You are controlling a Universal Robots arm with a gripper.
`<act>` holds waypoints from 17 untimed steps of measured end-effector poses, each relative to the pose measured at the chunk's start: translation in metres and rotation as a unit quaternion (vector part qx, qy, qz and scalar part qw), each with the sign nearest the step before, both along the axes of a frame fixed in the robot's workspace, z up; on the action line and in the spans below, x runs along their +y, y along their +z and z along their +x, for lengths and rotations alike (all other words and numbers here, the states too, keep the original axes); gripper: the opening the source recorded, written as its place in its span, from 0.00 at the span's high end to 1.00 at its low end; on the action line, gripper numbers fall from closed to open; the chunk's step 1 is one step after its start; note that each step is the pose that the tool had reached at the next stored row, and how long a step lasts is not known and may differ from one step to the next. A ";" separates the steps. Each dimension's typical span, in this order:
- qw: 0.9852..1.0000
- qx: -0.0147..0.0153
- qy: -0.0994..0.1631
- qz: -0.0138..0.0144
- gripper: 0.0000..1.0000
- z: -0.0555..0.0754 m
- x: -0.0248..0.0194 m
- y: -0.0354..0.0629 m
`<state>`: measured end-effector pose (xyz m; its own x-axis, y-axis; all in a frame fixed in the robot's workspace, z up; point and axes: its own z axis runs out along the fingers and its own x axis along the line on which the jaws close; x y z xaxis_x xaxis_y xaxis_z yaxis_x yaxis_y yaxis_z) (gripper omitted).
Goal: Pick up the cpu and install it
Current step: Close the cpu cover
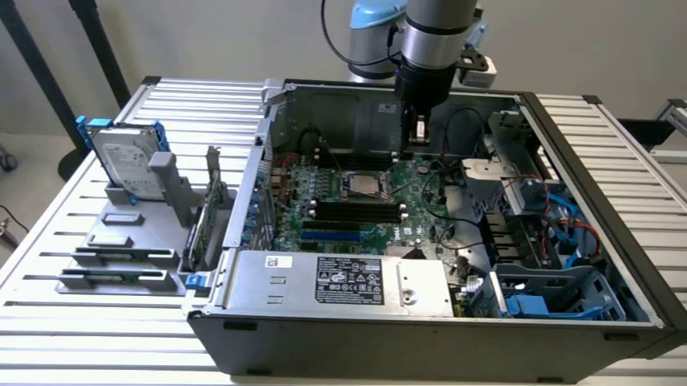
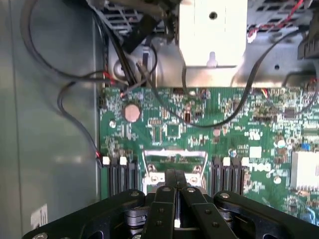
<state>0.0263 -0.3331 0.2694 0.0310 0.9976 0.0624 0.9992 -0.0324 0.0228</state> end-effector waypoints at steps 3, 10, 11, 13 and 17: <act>1.000 0.000 0.000 0.000 0.89 0.014 0.0000 0.0001; 1.000 0.001 0.002 0.000 0.89 0.036 0.0000 -0.0051; 1.000 0.001 0.002 0.000 0.89 0.036 0.0000 -0.0071; 1.000 0.001 0.002 0.000 0.89 0.036 0.0000 -0.0107; 1.000 0.001 0.003 0.000 0.89 0.036 0.0000 -0.0180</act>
<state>0.0625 -0.3331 0.2514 0.0244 0.9978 0.0623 0.9994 -0.0258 0.0212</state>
